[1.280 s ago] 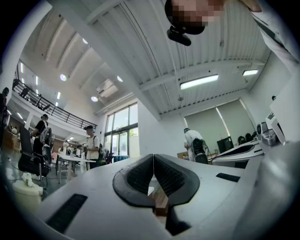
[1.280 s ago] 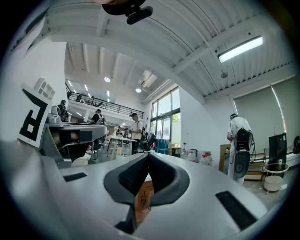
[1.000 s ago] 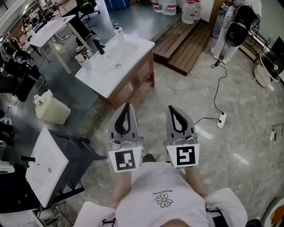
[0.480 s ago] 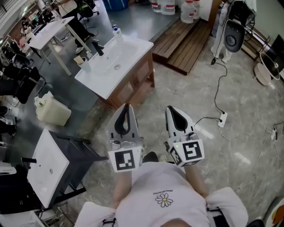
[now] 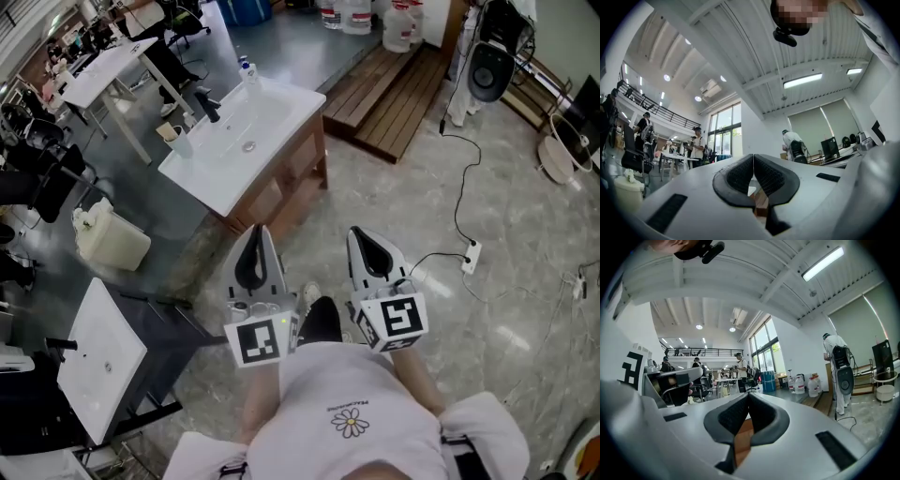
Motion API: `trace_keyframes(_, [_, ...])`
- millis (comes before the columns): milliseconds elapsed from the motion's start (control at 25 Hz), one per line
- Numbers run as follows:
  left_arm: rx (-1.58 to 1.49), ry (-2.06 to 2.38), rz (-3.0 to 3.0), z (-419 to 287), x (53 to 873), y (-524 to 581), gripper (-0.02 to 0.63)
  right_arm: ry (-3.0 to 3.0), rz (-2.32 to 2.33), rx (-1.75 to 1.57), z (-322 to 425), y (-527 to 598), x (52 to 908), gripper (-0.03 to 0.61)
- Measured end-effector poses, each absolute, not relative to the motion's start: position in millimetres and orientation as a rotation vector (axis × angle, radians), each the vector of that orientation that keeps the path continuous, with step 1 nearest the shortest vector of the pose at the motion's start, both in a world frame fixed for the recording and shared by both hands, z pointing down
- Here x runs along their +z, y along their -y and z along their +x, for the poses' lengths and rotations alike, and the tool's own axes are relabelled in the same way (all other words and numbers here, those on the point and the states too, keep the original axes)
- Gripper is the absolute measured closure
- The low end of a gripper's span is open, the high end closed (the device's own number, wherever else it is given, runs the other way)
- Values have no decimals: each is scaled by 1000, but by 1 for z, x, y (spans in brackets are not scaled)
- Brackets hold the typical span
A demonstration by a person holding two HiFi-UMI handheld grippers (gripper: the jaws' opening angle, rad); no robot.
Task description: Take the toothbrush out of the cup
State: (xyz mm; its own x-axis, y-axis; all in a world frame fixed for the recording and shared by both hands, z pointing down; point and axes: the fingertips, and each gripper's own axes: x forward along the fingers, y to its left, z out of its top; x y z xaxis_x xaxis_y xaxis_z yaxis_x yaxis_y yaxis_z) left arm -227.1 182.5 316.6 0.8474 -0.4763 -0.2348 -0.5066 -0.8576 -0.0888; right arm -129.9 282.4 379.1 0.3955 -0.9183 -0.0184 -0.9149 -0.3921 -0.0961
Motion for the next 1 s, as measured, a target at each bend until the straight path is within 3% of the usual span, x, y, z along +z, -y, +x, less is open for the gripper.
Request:
trace_keyframes(680, [300, -732, -2843, -112, 323, -82, 597, -1722, -2602, 84, -19, -191, 368, 566])
trace_keyframes(1000, [359, -705, -2865, -6, 292, 30, 597, -1665, -2630, 234, 114, -73, 325, 566])
